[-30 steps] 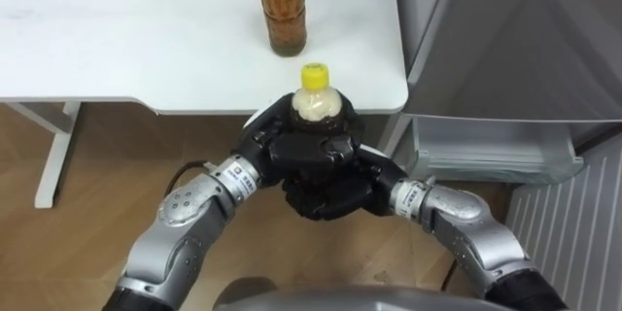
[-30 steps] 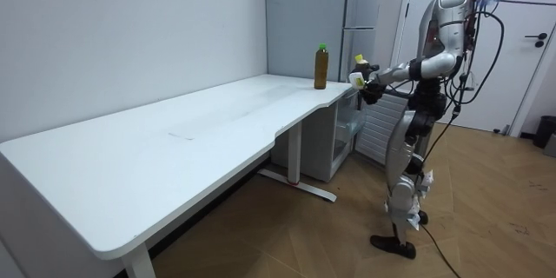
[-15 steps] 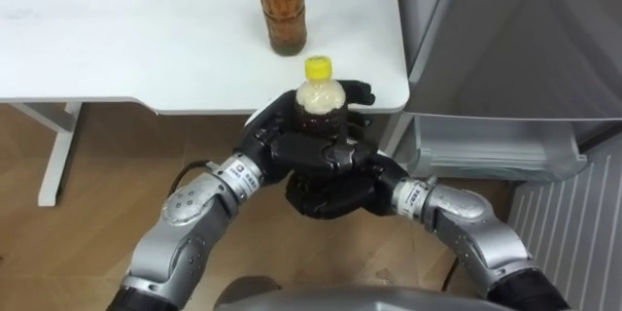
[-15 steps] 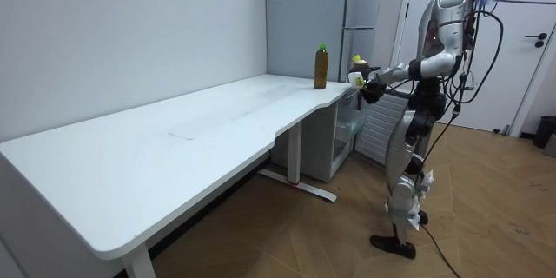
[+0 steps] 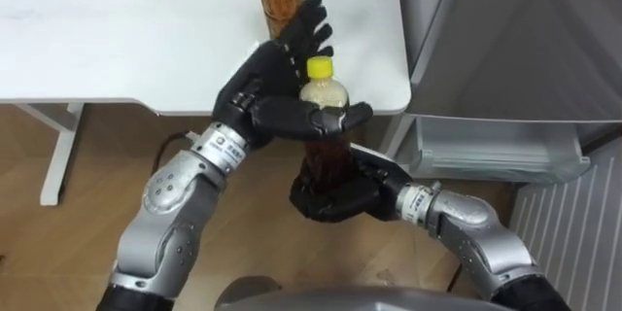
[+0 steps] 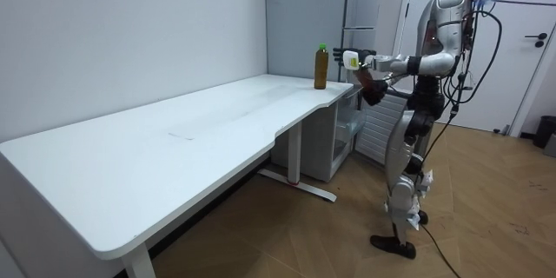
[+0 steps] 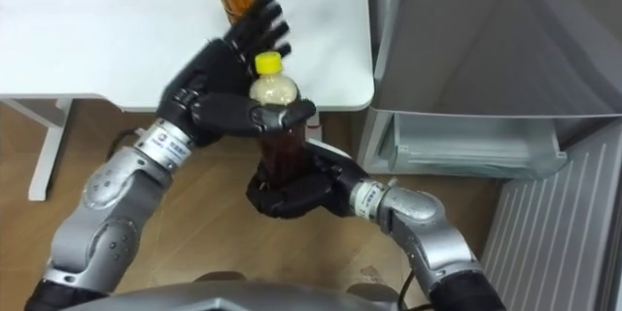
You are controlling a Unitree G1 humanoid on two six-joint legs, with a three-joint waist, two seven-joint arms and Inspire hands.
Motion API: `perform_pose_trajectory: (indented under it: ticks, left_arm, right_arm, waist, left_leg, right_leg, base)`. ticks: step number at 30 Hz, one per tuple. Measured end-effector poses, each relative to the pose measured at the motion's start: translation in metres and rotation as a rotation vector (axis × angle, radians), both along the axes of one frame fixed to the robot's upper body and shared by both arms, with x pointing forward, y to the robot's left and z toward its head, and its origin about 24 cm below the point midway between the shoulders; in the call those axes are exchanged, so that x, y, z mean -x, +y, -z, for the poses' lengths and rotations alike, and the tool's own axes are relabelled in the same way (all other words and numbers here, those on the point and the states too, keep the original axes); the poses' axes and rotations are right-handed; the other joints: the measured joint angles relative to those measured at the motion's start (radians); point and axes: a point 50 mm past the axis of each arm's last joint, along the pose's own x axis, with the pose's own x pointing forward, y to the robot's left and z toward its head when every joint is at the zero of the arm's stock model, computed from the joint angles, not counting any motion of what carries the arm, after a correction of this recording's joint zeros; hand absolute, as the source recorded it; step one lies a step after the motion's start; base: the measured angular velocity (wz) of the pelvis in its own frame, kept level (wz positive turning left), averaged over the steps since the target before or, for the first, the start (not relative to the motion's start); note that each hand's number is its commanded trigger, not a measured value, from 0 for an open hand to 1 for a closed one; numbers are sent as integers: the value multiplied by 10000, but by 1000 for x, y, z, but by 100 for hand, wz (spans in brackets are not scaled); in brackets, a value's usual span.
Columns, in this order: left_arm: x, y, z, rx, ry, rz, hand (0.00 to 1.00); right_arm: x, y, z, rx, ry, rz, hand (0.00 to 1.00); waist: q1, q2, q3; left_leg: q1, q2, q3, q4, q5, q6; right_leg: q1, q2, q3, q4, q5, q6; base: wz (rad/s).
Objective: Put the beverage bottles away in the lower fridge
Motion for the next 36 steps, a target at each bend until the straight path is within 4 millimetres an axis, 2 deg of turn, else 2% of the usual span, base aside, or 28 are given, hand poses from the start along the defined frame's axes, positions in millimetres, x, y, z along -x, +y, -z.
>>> perform_pose_trajectory:
  ticks: [5,8,11,17,19,21,22,25,28,32,36]
  left_arm:
    - [2,-1,-37,377,-1670,-134,0]
    - [0,8,-60,513,-2849,-679,0]
    - [3,27,-88,481,-4361,-1733,0]
    - [12,56,-111,526,-5446,-3685,0]
    - [21,74,-125,575,-6218,-4704,0]
    - [27,87,-135,885,-6802,-5568,0]
    - [28,94,-140,924,-7127,-6158,0]
    - [36,112,-148,768,-7628,-7745,0]
    - [45,130,-151,685,-7756,-9580,0]
    - [56,152,-154,965,-7752,-11717,0]
    - [68,182,-139,1333,-6932,-14321,0]
  right_arm:
    - [11,-9,10,578,428,38,100]
    - [18,-16,17,671,777,339,100]
    - [27,-34,32,1013,1507,1175,100]
    - [62,-67,62,1967,3482,2678,100]
    - [81,-77,72,2086,4277,3547,100]
    - [93,-85,77,2266,4746,4193,100]
    - [97,-90,78,2308,4901,4650,100]
    - [112,-98,83,2326,5303,5663,100]
    - [125,-101,87,2352,5768,6585,100]
    - [140,-108,90,2483,6396,7798,100]
    - [156,-120,89,2453,6739,9550,100]
  waist:
    - [108,-37,-32]
    - [223,-44,-55]
    - [432,14,-98]
    - [741,91,-155]
    - [784,59,-180]
    - [826,58,-182]
    - [969,61,-186]
    - [1254,-4,-206]
    - [1385,3,-223]
    - [1559,115,-201]
    - [1561,336,-197]
  left_leg:
    - [-86,0,-1,28,1,1]
    - [-28,3,-3,70,0,1]
    - [4,1,-12,73,-1,1]
    - [200,-23,-76,4,1,0]
    - [196,-46,-174,4,1,-1]
    - [240,-68,-213,-10,1,-1]
    - [285,-72,-223,-23,1,-1]
    - [438,-85,-221,-61,0,-2]
    - [462,-97,-230,-59,-1,-2]
    - [560,-114,-238,-73,-1,-2]
    - [796,-143,-251,-142,-2,0]
  right_leg:
    - [-2,0,-20,-3,0,0]
    - [33,-1,-25,-1,2,-3]
    - [48,-3,-35,-9,4,-6]
    - [328,-8,-125,-191,1,-3]
    - [358,-21,-205,-201,-25,3]
    - [411,-33,-217,-215,-30,11]
    - [461,-34,-218,-227,-31,13]
    - [637,-34,-208,-366,-33,16]
    - [698,-40,-232,-394,-35,19]
    - [778,-48,-198,-375,-35,19]
    - [989,-74,-228,-456,-83,42]
  base:
    - [0]
    - [0]
    - [0]
    - [3]
    - [11]
    - [0]
    - [0]
    - [0]
    - [1]
    - [0]
    - [1]
